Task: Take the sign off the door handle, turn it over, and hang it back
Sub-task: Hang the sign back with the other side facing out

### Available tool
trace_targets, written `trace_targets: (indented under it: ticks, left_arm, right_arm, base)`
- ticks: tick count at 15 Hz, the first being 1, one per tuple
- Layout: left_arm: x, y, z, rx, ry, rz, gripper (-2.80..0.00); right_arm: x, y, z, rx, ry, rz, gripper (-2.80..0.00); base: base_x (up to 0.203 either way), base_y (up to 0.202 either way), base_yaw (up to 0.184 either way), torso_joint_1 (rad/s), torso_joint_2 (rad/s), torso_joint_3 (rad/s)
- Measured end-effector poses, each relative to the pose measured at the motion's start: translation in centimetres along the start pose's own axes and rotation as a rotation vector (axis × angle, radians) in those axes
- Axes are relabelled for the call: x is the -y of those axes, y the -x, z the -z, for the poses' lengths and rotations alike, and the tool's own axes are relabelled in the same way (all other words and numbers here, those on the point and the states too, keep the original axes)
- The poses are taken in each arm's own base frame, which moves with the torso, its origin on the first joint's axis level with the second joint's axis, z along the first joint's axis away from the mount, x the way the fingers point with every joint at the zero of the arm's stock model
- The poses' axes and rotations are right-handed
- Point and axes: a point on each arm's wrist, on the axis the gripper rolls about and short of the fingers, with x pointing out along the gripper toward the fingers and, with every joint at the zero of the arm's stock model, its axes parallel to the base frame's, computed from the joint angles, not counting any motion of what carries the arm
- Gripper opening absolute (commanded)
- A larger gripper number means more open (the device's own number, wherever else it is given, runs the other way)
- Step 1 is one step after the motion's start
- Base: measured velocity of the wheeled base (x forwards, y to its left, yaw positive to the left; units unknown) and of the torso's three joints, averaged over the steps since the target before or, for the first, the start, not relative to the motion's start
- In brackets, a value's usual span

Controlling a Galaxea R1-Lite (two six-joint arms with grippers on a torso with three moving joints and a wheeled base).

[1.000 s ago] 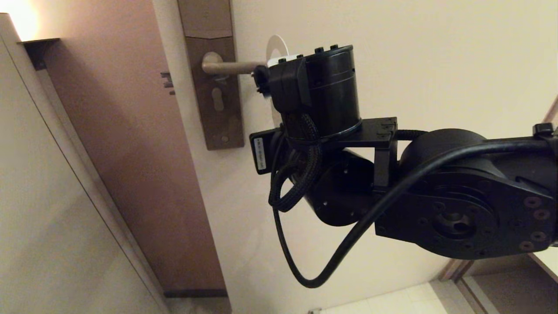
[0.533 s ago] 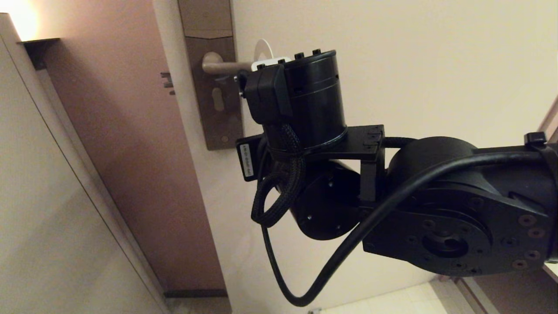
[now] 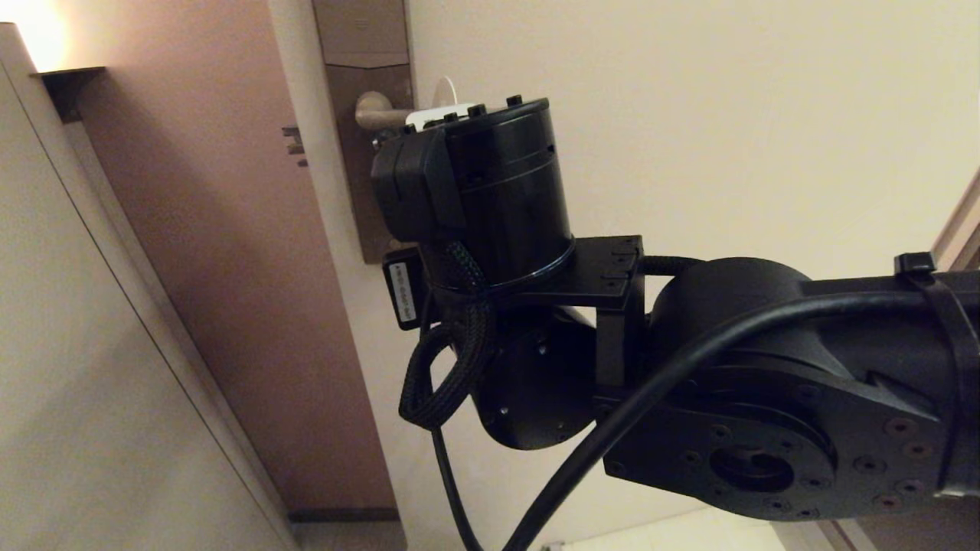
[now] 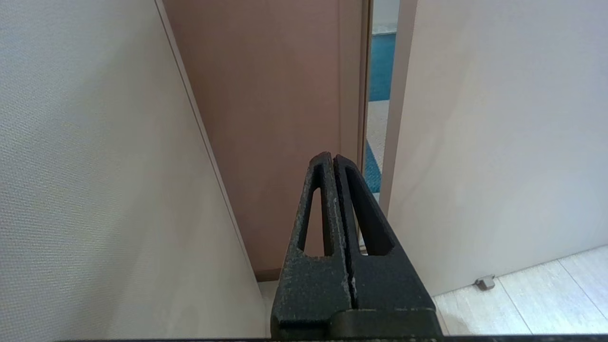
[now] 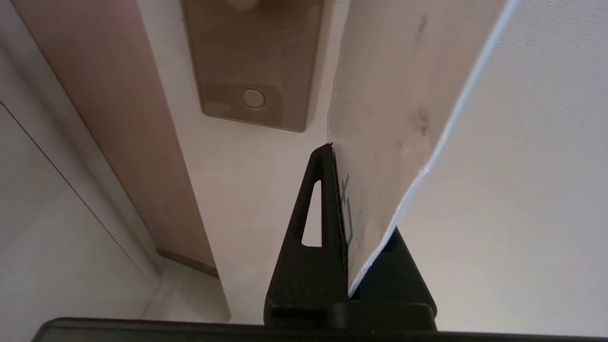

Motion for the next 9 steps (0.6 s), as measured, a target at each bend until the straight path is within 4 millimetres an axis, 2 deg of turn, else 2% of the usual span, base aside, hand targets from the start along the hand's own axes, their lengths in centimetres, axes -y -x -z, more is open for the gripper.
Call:
trace_targets:
  ticks: [5, 6, 9]
  left_arm:
    - [0.00, 0.00, 0.00, 0.000, -0.001, 0.000, -2.80]
    - [0.00, 0.00, 0.00, 0.000, 0.000, 0.000, -2.80]
    - [0.00, 0.00, 0.00, 0.000, 0.000, 0.000, -2.80]
  right_arm:
    - [-0.96, -0.28, 0.00, 0.008, -0.005, -0.005, -2.80]
    - [-1.04, -0.38, 0.07, 0.008, -0.008, -0.004, 0.00]
    - [-1.22, -0.55, 0.09, 0.019, -0.029, -0.005, 0.00]
  base:
    - [0.000, 0.000, 0.000, 0.000, 0.00, 0.000]
    - [0.000, 0.000, 0.000, 0.000, 0.00, 0.000]
    - [0.000, 0.000, 0.000, 0.000, 0.00, 0.000]
